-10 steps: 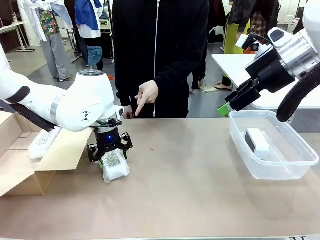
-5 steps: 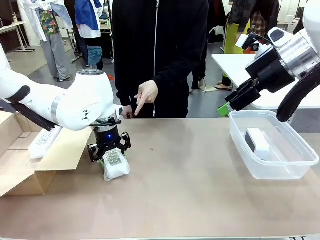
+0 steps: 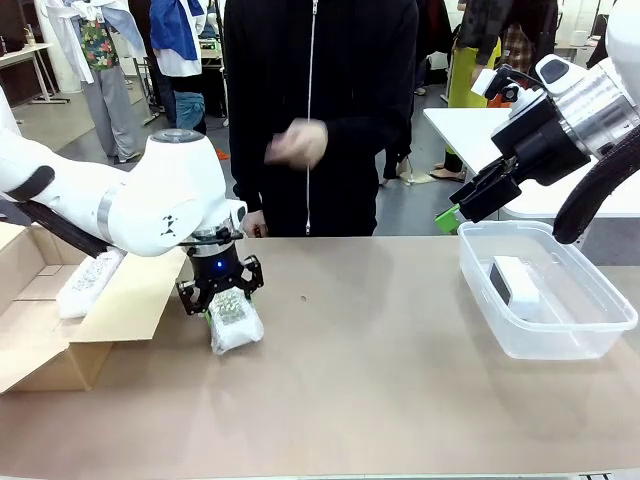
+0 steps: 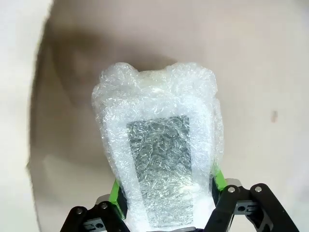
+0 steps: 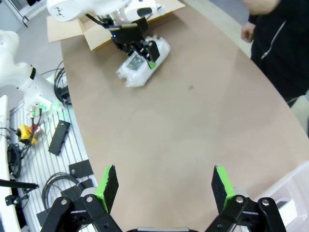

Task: Separate and place wrapped and unwrapped clocks.
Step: Pick up the Digital clock indicated by the person, then if the picked Digital clock is wrapped, place it in the Package Box ; if not, place it in the Organizing box.

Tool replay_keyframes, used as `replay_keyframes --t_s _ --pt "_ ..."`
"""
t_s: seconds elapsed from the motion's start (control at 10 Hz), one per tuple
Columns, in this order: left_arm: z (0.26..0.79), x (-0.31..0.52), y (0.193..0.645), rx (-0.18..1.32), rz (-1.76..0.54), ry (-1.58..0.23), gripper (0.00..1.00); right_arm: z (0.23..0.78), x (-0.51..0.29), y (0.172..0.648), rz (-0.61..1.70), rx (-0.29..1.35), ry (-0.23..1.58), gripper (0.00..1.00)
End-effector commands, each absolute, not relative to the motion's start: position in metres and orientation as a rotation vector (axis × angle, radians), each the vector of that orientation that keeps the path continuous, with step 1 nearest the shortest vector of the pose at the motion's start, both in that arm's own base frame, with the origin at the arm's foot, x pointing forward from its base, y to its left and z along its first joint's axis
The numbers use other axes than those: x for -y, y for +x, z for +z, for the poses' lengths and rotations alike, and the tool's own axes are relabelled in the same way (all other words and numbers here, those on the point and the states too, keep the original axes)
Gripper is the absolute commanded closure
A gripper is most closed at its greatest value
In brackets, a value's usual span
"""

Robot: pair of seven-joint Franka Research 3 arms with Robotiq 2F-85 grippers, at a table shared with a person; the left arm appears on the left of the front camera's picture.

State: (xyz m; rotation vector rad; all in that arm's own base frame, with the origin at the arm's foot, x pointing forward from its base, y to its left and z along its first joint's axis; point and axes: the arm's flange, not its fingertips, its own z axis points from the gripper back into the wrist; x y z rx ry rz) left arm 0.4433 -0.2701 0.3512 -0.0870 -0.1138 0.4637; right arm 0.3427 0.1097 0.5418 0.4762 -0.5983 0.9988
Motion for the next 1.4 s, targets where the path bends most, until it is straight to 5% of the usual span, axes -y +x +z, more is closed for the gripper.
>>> replay_keyframes --t_s 0.0,0.5,0.7,0.8,1.3 --pt "0.406 0.268 0.407 0.228 0.437 -0.152 0.44 0.541 -0.109 0.343 1.002 0.585 0.469 0.00" --pt "0.526 0.250 0.335 0.353 0.256 -0.126 0.44 0.541 -0.109 0.343 1.002 0.585 0.469 0.00" --pt "0.506 0.255 0.368 0.242 0.190 -0.128 0.44 0.541 -0.109 0.343 1.002 0.585 0.469 0.00" --pt "0.534 0.257 0.331 0.349 0.269 -0.150 0.44 0.541 -0.109 0.343 1.002 0.585 0.469 0.00" --pt "0.534 0.257 0.331 0.349 0.269 -0.150 0.44 0.541 -0.109 0.343 1.002 0.585 0.469 0.00"
